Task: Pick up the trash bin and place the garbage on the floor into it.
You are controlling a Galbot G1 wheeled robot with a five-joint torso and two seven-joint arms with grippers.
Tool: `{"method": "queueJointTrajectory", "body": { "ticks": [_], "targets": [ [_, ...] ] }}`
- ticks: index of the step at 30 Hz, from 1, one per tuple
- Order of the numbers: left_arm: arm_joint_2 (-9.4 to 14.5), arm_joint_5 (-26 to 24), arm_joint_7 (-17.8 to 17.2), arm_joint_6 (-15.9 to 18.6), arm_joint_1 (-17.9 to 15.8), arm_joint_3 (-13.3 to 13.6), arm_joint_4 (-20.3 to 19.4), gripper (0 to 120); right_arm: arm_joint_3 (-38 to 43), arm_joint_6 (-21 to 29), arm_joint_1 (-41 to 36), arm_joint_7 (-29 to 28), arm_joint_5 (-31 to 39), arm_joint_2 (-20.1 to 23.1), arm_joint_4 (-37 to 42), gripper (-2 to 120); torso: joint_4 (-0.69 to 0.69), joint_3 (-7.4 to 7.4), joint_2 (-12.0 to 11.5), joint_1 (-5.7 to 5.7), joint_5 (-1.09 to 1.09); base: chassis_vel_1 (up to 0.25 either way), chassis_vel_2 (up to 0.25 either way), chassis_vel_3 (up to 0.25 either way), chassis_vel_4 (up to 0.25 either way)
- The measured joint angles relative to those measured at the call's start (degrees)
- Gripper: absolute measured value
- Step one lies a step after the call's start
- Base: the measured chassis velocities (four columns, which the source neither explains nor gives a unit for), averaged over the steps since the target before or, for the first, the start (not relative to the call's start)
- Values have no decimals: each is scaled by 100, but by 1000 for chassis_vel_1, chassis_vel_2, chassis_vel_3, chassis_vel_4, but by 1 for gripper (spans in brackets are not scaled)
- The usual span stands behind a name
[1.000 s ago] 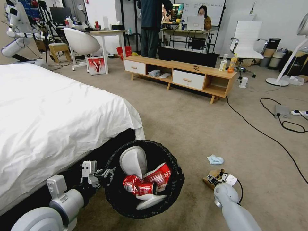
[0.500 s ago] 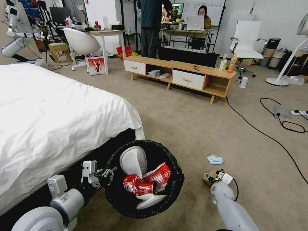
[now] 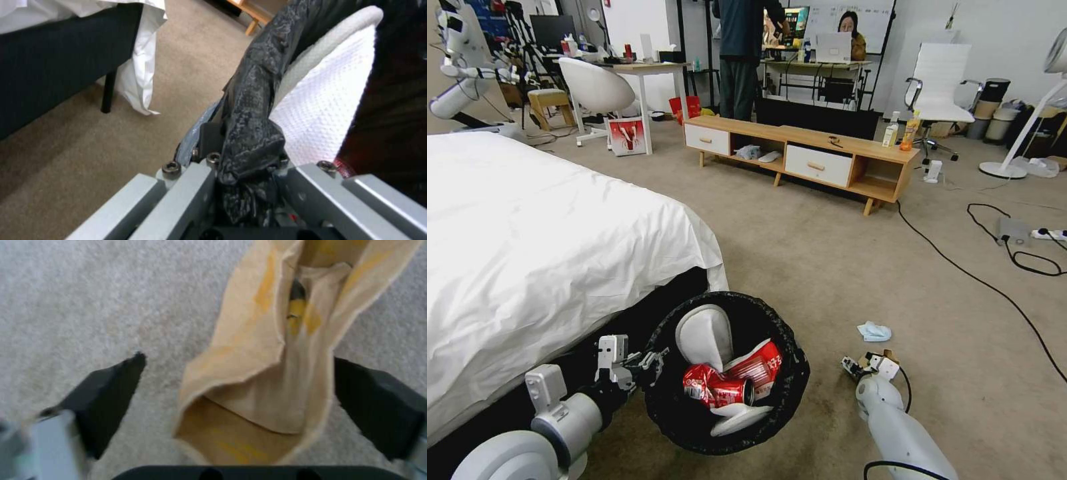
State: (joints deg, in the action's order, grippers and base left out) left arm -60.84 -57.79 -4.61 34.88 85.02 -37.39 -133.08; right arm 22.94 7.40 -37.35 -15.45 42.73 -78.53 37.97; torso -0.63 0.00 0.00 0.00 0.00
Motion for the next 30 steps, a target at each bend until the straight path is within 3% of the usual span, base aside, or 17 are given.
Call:
{"method": "queueJointTrajectory", "body": {
  "ticks": [7,20,24,26,30],
  "targets": [
    [-16,18,16,-4,21,6,0,2,23,-127,-60,74,-150,72,-59,74,0,0,0,0,0,0,0,0,0],
    [-10,39,21,-5,45,-12,-35,2,51,-242,-187,105,-251,155,50,23,0,0,0,0,0,0,0,0,0],
    [-10,37,21,-7,46,-13,-43,2,54,-261,-198,103,-268,156,58,13,0,0,0,0,0,0,0,0,0],
    [-14,37,19,-8,46,-13,-44,2,60,-283,-211,103,-293,157,69,1,0,0,0,0,0,0,0,0,0],
    [-14,37,18,-10,49,-13,-45,2,71,-305,-238,102,-307,160,97,0,0,0,0,0,0,0,0,0,0]
  ]
}}
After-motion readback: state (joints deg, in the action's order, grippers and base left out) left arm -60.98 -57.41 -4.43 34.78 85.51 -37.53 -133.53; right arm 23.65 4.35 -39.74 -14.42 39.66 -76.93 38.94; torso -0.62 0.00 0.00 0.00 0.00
